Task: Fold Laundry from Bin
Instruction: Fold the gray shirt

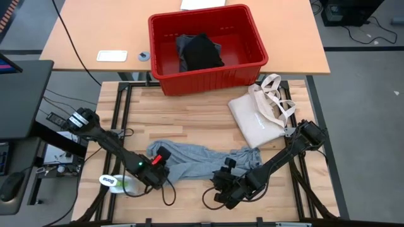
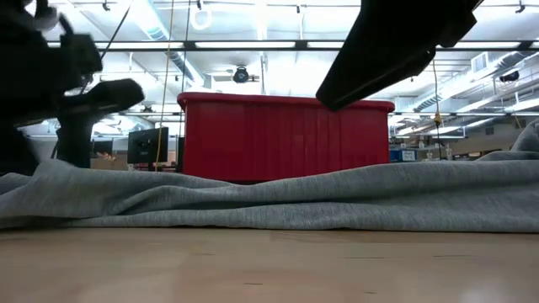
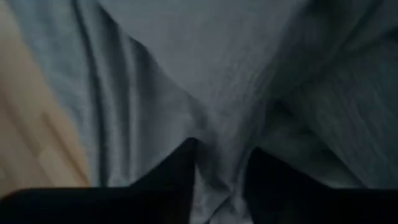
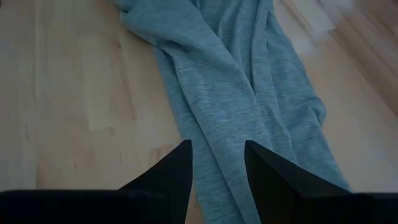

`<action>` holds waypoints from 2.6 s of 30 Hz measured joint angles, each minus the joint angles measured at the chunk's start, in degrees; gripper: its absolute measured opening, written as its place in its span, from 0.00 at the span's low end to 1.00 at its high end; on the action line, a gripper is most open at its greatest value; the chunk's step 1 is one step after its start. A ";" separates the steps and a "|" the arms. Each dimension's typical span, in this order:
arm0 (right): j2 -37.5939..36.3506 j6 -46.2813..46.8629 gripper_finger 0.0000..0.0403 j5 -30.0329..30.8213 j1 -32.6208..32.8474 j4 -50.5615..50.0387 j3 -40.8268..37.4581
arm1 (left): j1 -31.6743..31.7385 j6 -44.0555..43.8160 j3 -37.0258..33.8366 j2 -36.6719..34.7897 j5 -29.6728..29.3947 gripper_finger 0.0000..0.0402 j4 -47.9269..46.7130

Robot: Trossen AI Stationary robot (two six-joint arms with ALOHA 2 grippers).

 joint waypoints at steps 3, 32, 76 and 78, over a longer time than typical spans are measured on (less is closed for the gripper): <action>0.00 -0.57 0.38 -0.57 0.00 -0.02 0.00 | -0.01 -0.41 0.72 -2.35 -0.44 0.09 0.26; 0.00 -1.33 0.38 -2.09 0.02 -0.12 -1.64 | -3.41 -0.64 -4.87 -23.62 0.24 0.08 11.25; -0.02 6.40 0.38 -6.14 -1.26 -7.22 -3.41 | 28.43 -14.23 -10.84 -21.63 13.86 0.51 4.13; -0.02 5.60 0.38 -5.61 -1.16 -6.51 -3.41 | 30.72 -12.41 -10.84 -21.63 16.78 0.51 3.68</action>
